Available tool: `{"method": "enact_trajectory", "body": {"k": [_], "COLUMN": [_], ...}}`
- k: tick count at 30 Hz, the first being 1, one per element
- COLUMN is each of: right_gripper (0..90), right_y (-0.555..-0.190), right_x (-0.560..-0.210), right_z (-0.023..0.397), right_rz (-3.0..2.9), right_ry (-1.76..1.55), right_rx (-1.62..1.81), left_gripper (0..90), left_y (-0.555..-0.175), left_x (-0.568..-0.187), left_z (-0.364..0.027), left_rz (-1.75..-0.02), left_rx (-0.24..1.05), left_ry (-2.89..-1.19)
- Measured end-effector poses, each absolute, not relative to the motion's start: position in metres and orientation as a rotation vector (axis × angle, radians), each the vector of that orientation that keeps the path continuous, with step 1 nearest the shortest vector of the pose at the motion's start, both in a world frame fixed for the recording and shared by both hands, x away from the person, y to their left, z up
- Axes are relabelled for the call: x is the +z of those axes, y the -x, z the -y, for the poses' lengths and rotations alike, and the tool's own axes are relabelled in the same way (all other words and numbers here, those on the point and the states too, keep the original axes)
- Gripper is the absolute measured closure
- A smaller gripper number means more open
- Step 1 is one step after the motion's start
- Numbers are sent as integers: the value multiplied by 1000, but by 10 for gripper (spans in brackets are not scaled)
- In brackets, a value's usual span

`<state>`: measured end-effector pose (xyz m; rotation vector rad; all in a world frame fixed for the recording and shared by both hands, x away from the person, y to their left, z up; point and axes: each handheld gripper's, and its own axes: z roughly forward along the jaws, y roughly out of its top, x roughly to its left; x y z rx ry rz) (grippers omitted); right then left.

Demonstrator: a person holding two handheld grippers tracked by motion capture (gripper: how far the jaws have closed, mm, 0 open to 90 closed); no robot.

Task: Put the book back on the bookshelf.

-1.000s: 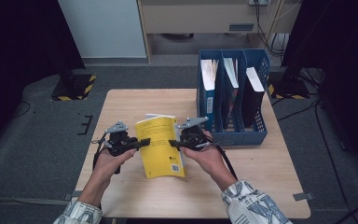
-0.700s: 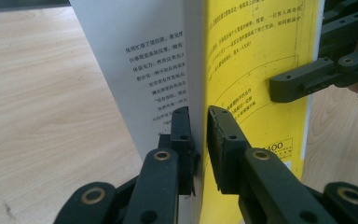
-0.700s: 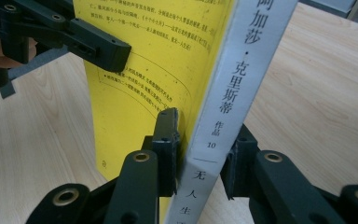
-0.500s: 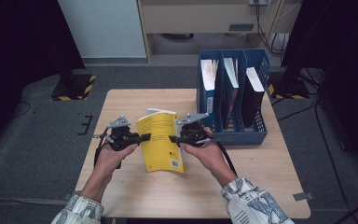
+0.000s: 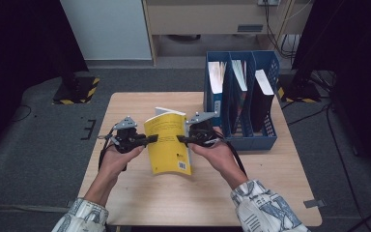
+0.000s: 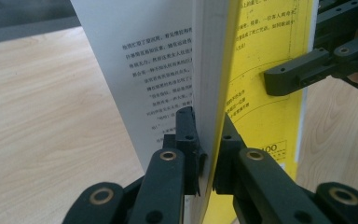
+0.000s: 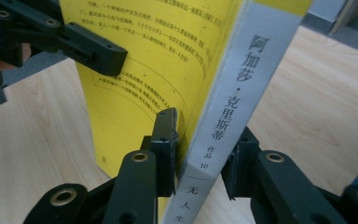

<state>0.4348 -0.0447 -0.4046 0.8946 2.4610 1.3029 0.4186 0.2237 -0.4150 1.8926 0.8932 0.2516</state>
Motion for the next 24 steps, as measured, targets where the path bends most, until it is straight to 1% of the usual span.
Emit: {"method": "enact_trajectory", "body": {"k": [7,11,14,19,24], "right_gripper": [701,698,697,686,652], "right_y": [-442,-448,-452,-450,-440], "right_x": [-400,-403,-406,-411,-413], "right_z": [43,40,40,43,47], "right_rz": [-2413,-2379,-2360,-2366,-2395], "right_ry": [-904,-900,-897,-870,-828], "right_rx": [1282,1258,1251,1249,1207], "left_gripper": [839,834,830,819,778], "left_y": [-429,-440,-443,-436,-424], "left_x": [-410,-414,-419,-422,-428], "left_z": [-217,-214,-214,-212,-213], "left_rz": [-885,-894,-889,-867,-840], "left_rx": [335,380,387,391,382], "left_ry": [-1907,-1894,-1884,-1901,-1902]}}
